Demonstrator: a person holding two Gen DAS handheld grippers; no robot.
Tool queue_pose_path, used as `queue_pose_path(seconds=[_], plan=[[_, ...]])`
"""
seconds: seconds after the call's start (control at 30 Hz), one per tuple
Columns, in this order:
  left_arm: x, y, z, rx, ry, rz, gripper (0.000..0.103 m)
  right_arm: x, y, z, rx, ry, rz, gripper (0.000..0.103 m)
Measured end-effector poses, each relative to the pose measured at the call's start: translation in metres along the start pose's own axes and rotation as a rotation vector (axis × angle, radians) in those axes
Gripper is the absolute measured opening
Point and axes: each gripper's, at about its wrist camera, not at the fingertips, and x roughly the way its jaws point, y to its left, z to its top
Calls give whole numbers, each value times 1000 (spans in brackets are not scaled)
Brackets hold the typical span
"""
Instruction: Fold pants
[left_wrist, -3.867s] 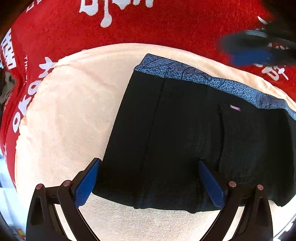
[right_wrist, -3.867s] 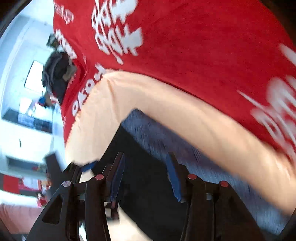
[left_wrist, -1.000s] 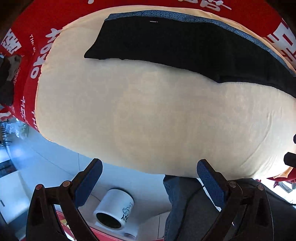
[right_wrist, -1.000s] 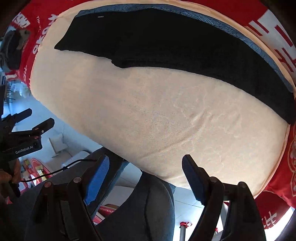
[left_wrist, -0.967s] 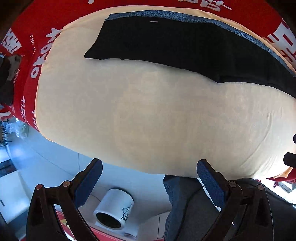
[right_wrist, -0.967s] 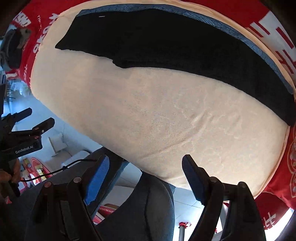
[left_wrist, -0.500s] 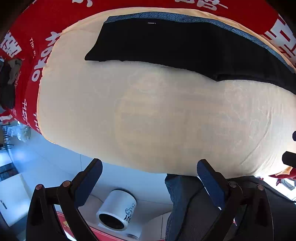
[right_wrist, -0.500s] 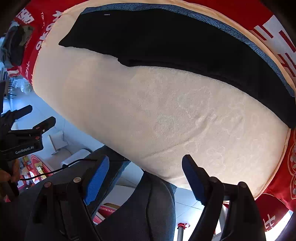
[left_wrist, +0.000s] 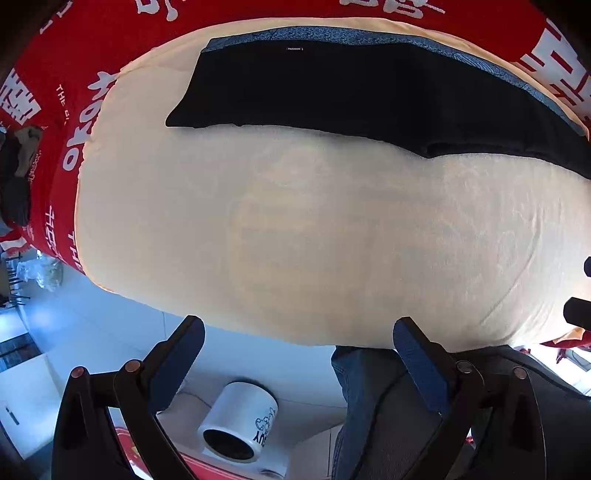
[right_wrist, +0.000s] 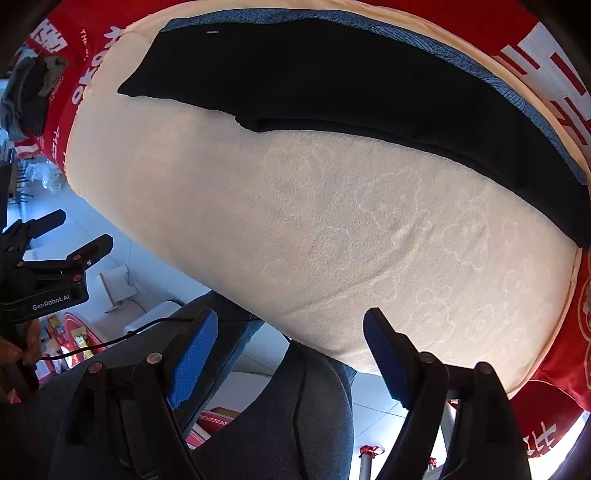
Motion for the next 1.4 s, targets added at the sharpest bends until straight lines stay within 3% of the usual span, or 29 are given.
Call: queue_pose_path(seconds=[1.0,1.4], plan=[[-1,-19,5,100,4,21,103,2,-24,-12,112,-25,31,84],[-3,-39,22,175,-1,20,103,7,-43,-25,191,-41,58,84]])
